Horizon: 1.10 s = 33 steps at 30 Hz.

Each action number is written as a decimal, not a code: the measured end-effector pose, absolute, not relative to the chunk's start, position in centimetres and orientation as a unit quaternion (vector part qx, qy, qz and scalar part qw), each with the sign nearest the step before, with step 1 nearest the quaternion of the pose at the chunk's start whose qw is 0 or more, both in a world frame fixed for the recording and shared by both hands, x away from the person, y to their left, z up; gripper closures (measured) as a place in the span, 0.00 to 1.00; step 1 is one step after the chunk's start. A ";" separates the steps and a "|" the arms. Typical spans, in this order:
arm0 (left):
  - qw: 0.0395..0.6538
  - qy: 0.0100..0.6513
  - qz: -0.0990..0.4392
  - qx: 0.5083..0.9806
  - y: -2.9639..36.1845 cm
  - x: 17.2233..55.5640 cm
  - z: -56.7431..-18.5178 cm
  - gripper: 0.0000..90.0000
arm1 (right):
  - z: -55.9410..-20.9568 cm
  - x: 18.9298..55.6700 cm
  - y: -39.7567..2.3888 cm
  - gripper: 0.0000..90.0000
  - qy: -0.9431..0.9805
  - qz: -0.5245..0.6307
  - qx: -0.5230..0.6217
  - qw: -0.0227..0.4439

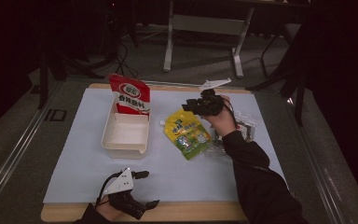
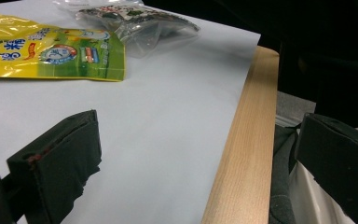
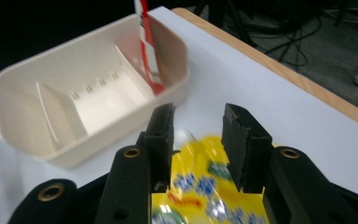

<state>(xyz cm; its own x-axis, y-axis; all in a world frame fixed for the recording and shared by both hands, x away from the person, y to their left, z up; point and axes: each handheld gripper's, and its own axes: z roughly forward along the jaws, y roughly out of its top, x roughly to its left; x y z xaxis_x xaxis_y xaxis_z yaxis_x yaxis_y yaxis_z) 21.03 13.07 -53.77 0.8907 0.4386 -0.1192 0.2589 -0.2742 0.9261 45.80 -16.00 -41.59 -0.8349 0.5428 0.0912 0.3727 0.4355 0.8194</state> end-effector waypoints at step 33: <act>0.560 0.209 0.069 0.798 12.1 22.1 -53.9 0.01 | -49.6 42.1 -39.1 1.00 0.787 0.363 0.468 0.173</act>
